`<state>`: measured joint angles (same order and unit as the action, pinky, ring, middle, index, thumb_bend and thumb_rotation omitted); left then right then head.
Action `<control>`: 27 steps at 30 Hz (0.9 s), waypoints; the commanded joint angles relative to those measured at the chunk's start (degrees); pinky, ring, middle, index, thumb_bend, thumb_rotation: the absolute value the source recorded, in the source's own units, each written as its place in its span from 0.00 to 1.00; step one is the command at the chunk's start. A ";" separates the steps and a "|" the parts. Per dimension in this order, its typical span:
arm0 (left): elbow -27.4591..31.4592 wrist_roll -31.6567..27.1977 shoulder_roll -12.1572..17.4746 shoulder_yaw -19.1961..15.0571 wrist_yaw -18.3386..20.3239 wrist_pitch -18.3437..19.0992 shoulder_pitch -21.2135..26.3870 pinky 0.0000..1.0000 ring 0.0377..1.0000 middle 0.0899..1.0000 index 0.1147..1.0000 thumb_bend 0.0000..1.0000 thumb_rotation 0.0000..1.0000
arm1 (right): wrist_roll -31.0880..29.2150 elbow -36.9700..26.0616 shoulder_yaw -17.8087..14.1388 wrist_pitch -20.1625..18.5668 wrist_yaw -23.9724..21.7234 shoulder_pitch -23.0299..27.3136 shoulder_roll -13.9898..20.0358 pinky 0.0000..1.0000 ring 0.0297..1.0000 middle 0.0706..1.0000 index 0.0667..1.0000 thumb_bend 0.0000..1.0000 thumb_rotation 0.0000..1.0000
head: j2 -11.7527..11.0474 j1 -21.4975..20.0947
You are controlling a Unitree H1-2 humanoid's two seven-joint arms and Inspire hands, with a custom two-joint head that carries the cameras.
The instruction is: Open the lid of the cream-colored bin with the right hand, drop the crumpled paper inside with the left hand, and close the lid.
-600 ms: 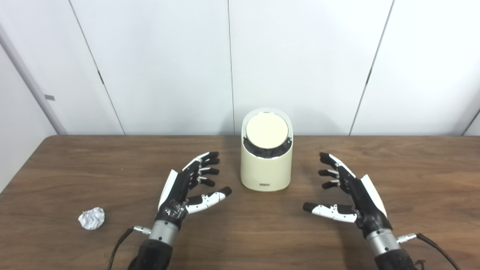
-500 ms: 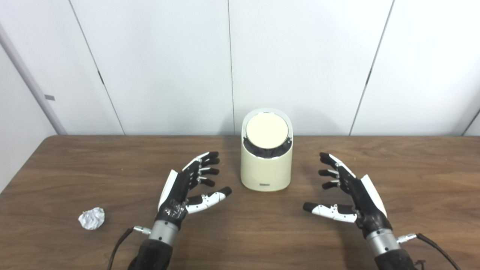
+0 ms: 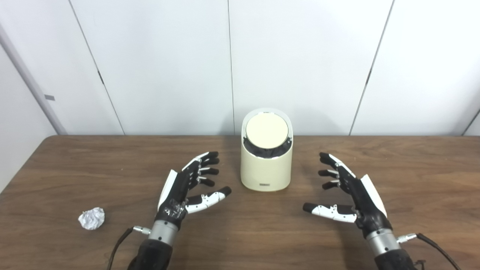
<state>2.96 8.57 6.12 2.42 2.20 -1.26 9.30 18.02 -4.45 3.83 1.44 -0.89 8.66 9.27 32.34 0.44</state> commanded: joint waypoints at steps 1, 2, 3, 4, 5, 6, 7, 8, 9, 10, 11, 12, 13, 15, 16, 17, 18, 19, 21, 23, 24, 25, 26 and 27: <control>1.55 -0.16 0.12 -0.38 -0.60 -2.48 1.26 0.61 0.72 0.79 0.82 0.68 0.11 | -0.35 -1.31 -0.09 2.38 0.76 1.31 -0.08 0.62 0.77 0.87 0.87 0.73 0.29 | 0.08 0.05; 1.50 -0.19 0.13 -0.39 -0.60 -2.55 1.15 0.61 0.72 0.79 0.82 0.68 0.11 | -0.21 -1.38 -0.06 2.26 0.78 1.31 -0.11 0.62 0.77 0.87 0.87 0.73 0.29 | -0.47 0.04; 1.37 -0.20 0.18 -0.41 -0.59 -2.70 1.02 0.61 0.72 0.79 0.82 0.68 0.11 | -0.06 -1.40 -0.01 2.22 0.86 1.35 -0.20 0.62 0.77 0.87 0.87 0.73 0.30 | -1.06 -0.02; 1.25 -0.22 0.22 -0.42 -0.58 -2.85 0.92 0.61 0.72 0.79 0.82 0.68 0.11 | 0.07 -1.39 0.04 2.21 0.94 1.37 -0.27 0.62 0.77 0.87 0.87 0.73 0.31 | -1.31 -0.06; 1.07 -0.34 0.26 -0.44 -0.53 -3.07 0.80 0.61 0.72 0.79 0.82 0.69 0.11 | 0.25 -1.48 0.10 2.01 0.97 1.49 -0.35 0.62 0.77 0.87 0.87 0.73 0.32 | -1.81 -0.16; 0.85 -0.39 0.29 -0.43 -0.51 -3.39 0.69 0.61 0.72 0.79 0.82 0.69 0.12 | 0.21 -1.54 0.12 1.79 0.87 1.74 -0.41 0.62 0.77 0.87 0.88 0.73 0.34 | -2.67 -0.26; 0.66 -0.37 0.32 -0.40 -0.51 -3.77 0.61 0.62 0.72 0.79 0.82 0.69 0.12 | -0.06 -1.60 0.08 1.62 0.71 2.12 -0.47 0.62 0.78 0.88 0.88 0.72 0.34 | -3.01 -0.30; 0.47 -0.35 0.33 -0.36 -0.50 -4.15 0.52 0.62 0.71 0.78 0.81 0.70 0.12 | -0.30 -1.71 0.05 1.46 0.58 2.44 -0.56 0.62 0.79 0.88 0.89 0.71 0.34 | -3.46 -0.42; 0.26 -0.38 0.39 -0.29 -0.40 -4.64 0.40 0.62 0.71 0.78 0.81 0.70 0.13 | -0.12 -1.89 0.11 1.30 0.60 2.85 -0.66 0.62 0.80 0.88 0.89 0.70 0.33 | -4.12 -0.53; 0.09 -0.37 0.44 -0.22 -0.30 -5.04 0.31 0.62 0.71 0.79 0.81 0.69 0.13 | 0.19 -2.06 0.19 1.15 0.65 3.30 -0.74 0.62 0.79 0.88 0.89 0.69 0.33 | -4.12 -0.53; -0.18 -0.25 0.50 -0.15 -0.26 -5.51 0.25 0.62 0.72 0.79 0.81 0.69 0.12 | 0.48 -2.22 0.25 0.88 0.70 3.86 -0.86 0.63 0.79 0.89 0.89 0.69 0.33 | -4.54 -0.60; -0.40 -0.21 0.51 -0.12 -0.25 -5.80 0.19 0.62 0.72 0.79 0.81 0.69 0.12 | 0.54 -2.34 0.26 0.55 0.72 4.51 -1.06 0.65 0.79 0.89 0.89 0.69 0.34 | -4.61 -0.67; -0.55 -0.09 0.49 -0.11 -0.30 -5.99 0.15 0.62 0.72 0.79 0.81 0.69 0.12 | 0.75 -2.42 0.26 0.01 0.77 5.38 -1.27 0.65 0.79 0.89 0.89 0.69 0.35 | -4.60 -0.74; -0.66 0.19 0.46 -0.10 -0.40 -6.18 0.09 0.61 0.73 0.79 0.82 0.68 0.12 | 1.65 -2.69 0.21 -1.65 1.10 7.33 -1.82 0.66 0.81 0.90 0.90 0.70 0.39 | -4.60 -0.74; -0.67 0.27 0.45 -0.10 -0.42 -6.24 0.09 0.61 0.73 0.79 0.82 0.68 0.12 | 1.98 -2.77 0.16 -2.16 1.21 7.89 -2.01 0.66 0.81 0.90 0.90 0.71 0.39 | -4.60 -0.74; -0.68 0.39 0.50 -0.07 -0.43 -6.32 0.10 0.61 0.72 0.79 0.82 0.68 0.12 | 2.52 -2.90 0.07 -3.47 1.36 9.32 -2.35 0.67 0.81 0.89 0.90 0.71 0.40 | -4.60 -0.74; -0.67 0.51 0.54 -0.05 -0.44 -6.27 0.11 0.61 0.72 0.79 0.82 0.68 0.13 | 2.99 -2.88 0.00 -4.59 1.54 10.87 -2.60 0.69 0.81 0.89 0.89 0.72 0.40 | -4.60 -0.74; -0.63 0.62 0.55 -0.03 -0.44 -6.24 0.08 0.61 0.73 0.79 0.82 0.69 0.15 | 3.33 -2.90 -0.05 -5.38 1.64 11.87 -2.76 0.69 0.81 0.89 0.89 0.72 0.40 | -4.53 -0.71; -0.51 0.38 0.44 -0.04 -0.31 -6.13 -0.02 0.62 0.73 0.79 0.82 0.69 0.15 | 4.07 -2.72 -0.07 -6.83 1.76 13.95 -2.84 0.70 0.81 0.88 0.88 0.72 0.39 | -4.46 -0.69; -0.65 -0.23 0.28 -0.08 -0.12 -6.37 -0.07 0.62 0.73 0.79 0.82 0.69 0.13 | 4.47 -2.35 -0.09 -8.37 1.59 16.28 -2.81 0.67 0.82 0.87 0.89 0.74 0.41 | -4.45 -0.71; -0.61 -0.32 0.18 -0.07 -0.11 -6.32 -0.12 0.62 0.73 0.79 0.82 0.69 0.13 | 4.86 -2.17 0.01 -9.09 1.53 17.39 -2.70 0.67 0.81 0.87 0.89 0.74 0.41 | -4.46 -0.68; -0.53 -0.27 0.11 -0.04 -0.13 -6.19 -0.17 0.62 0.73 0.79 0.82 0.69 0.13 | 5.18 -2.02 0.16 -9.83 1.35 18.40 -2.54 0.66 0.81 0.86 0.89 0.74 0.41 | -4.43 -0.68; -0.39 -0.23 0.03 -0.02 -0.15 -5.95 -0.23 0.62 0.73 0.79 0.82 0.69 0.13 | 5.39 -1.87 0.30 -10.42 1.14 19.25 -2.38 0.65 0.81 0.86 0.89 0.74 0.41 | -4.37 -0.66; -0.23 -0.15 -0.05 0.01 -0.18 -5.74 -0.30 0.63 0.73 0.79 0.82 0.69 0.14 | 5.46 -1.74 0.42 -10.81 0.90 19.96 -2.22 0.62 0.80 0.86 0.88 0.75 0.40 | -4.33 -0.65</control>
<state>1.61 8.80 6.16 2.48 2.30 -5.52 8.21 23.05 -5.21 4.20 -9.42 0.07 25.93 6.51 27.95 -0.18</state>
